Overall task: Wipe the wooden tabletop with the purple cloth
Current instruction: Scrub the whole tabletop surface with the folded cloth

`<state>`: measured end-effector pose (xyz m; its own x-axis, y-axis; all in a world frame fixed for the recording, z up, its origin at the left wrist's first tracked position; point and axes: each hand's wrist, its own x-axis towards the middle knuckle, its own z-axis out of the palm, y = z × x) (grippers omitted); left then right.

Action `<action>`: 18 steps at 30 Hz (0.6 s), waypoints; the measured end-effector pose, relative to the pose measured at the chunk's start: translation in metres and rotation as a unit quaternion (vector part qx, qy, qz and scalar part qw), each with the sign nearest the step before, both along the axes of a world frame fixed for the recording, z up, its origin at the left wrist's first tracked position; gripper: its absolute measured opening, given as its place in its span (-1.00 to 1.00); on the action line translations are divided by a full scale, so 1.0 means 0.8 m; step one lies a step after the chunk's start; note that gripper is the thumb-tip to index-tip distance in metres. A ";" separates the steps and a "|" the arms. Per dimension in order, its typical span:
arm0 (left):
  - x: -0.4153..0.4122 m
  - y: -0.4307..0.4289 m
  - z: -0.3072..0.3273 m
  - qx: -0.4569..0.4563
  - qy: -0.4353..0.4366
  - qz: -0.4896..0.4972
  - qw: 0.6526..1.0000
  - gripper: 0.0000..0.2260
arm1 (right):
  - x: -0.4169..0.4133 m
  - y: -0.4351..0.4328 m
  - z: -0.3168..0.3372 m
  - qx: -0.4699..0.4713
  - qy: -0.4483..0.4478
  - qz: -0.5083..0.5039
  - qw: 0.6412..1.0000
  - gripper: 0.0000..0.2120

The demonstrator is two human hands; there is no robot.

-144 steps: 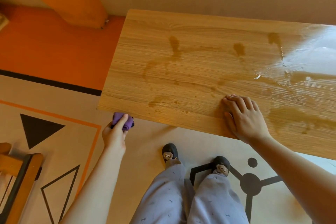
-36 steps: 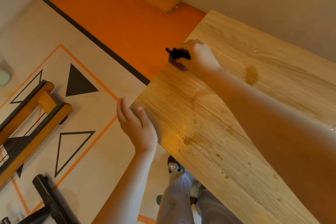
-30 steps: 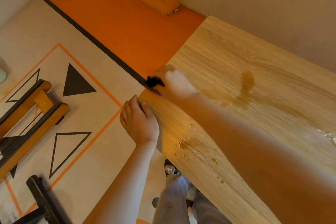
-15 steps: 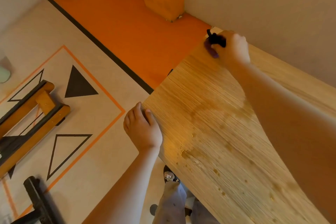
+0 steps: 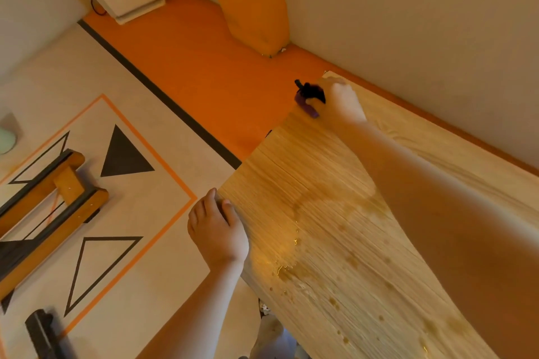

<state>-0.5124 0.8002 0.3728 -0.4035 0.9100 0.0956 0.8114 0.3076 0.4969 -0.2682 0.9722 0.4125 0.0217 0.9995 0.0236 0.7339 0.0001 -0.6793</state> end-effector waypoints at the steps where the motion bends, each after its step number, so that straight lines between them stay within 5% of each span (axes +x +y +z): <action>1: -0.001 0.000 -0.001 0.002 0.000 0.000 1.000 -0.60 | 0.013 0.009 0.002 0.007 -0.001 -0.026 1.000 -0.90; 18: -0.002 0.002 -0.002 0.002 -0.008 0.004 1.000 -0.60 | 0.077 0.017 0.011 -0.038 -0.008 -0.132 0.990 -0.70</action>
